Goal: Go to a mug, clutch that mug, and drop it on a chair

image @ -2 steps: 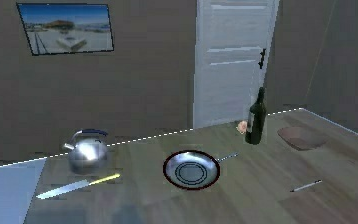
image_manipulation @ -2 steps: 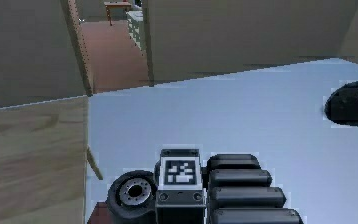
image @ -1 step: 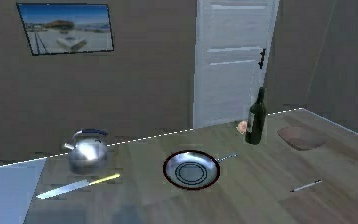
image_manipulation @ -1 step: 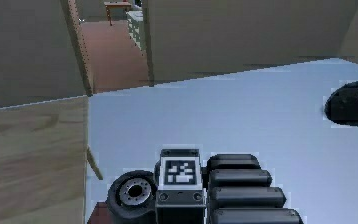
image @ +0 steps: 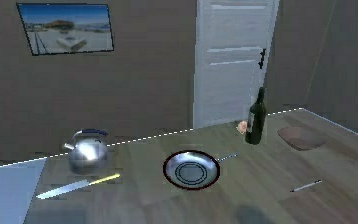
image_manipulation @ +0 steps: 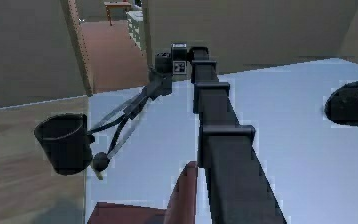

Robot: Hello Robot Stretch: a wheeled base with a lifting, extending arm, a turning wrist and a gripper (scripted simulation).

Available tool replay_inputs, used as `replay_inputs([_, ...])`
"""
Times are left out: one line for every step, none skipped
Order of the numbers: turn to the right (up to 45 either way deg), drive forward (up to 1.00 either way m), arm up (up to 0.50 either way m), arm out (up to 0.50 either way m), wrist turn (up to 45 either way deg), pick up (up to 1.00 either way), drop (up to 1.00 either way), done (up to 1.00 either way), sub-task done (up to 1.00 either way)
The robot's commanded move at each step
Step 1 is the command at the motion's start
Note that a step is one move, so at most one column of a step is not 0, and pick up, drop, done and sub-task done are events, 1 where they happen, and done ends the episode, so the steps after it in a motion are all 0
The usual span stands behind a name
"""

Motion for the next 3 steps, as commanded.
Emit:
replay_inputs([0.0,0.00,0.00,0.00,45.0,0.00,0.00,0.00,0.00])
replay_inputs([0.0,0.00,-0.34,0.00,0.0,0.00,0.00,0.00,0.00])
replay_inputs([0.0,0.00,-0.32,0.00,0.0,0.00,0.00,0.00,0.00])
